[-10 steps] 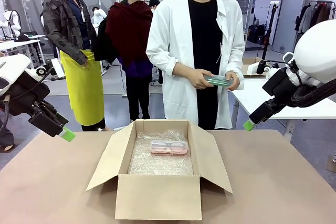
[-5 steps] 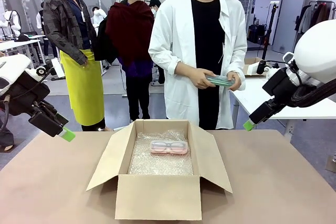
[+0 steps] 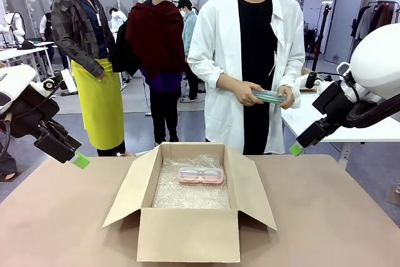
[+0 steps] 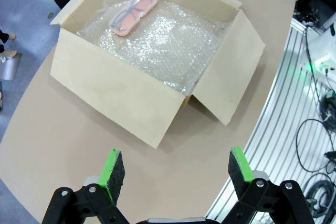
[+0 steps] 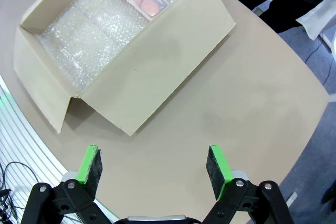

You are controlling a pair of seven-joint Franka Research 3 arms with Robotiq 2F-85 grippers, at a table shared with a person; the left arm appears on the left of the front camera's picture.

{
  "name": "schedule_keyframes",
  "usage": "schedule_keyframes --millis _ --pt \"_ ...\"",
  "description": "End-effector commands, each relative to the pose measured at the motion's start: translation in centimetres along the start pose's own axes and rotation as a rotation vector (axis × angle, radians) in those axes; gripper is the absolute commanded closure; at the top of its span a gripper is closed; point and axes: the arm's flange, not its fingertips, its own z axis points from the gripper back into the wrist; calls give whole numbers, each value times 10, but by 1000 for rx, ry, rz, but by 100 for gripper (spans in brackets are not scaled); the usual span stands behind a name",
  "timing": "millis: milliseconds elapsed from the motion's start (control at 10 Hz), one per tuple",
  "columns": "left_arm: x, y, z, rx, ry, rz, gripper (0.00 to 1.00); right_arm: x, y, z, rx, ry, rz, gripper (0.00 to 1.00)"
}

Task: Pack the glasses set securely to prepare it for shipping.
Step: Put the Glasses case from the right side of the table into the Package Box.

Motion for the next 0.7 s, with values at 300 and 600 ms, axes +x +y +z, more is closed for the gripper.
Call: schedule_keyframes --millis 300,600 --pt "-1 0 1 -19 -14 -3 0 0 1 1 -7 -6 -1 0" --pt "-1 0 1 -19 -14 -3 0 0 1 1 -7 -6 -1 0"
